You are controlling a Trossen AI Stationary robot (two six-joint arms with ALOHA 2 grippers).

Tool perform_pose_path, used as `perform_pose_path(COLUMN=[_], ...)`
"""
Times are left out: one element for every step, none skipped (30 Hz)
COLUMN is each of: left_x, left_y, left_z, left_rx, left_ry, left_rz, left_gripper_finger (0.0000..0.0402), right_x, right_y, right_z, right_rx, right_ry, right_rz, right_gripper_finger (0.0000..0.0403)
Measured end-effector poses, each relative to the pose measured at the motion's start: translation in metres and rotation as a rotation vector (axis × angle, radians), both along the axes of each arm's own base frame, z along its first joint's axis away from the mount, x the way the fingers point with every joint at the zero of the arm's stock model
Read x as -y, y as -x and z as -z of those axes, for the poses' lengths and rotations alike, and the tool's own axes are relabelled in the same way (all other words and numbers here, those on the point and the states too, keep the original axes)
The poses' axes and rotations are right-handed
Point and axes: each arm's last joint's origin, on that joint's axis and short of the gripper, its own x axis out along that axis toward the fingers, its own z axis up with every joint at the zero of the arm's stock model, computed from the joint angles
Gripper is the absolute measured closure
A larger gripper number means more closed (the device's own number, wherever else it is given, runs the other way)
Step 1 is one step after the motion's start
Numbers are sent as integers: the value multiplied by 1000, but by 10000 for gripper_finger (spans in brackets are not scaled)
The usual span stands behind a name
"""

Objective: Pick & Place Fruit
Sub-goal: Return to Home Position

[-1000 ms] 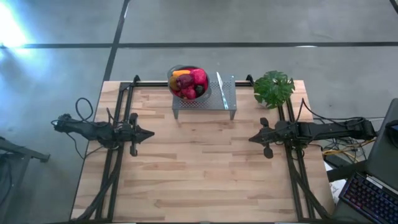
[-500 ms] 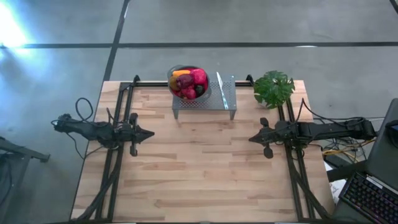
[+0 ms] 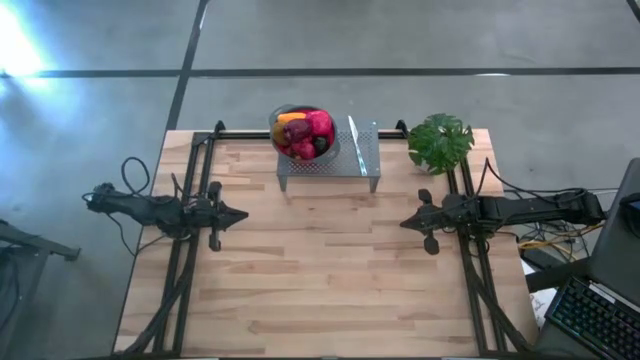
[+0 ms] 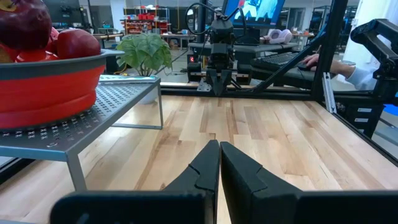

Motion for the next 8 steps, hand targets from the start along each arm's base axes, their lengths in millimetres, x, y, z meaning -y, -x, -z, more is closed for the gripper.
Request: perform_pose_path(left_x=[0, 0, 0, 0, 0, 0, 0, 0], left_y=[0, 0, 0, 0, 0, 0, 0, 0], left_z=[0, 0, 0, 0, 0, 0, 0, 0], left_rx=[0, 0, 0, 0, 0, 0, 0, -1], left_ry=[0, 0, 0, 0, 0, 0, 0, 0], left_rz=[0, 0, 0, 0, 0, 0, 0, 1], left_gripper_finger=[383, 383, 382, 382, 381, 380, 380, 381], right_x=[0, 0, 0, 0, 0, 0, 0, 0], right_y=[0, 0, 0, 0, 0, 0, 0, 0], right_z=[0, 0, 0, 0, 0, 0, 0, 0], right_rx=[0, 0, 0, 0, 0, 0, 0, 0], right_ry=[0, 0, 0, 0, 0, 0, 0, 0], right_rz=[0, 0, 0, 0, 0, 0, 0, 0], right_gripper_finger=[394, 394, 394, 394, 394, 394, 394, 394])
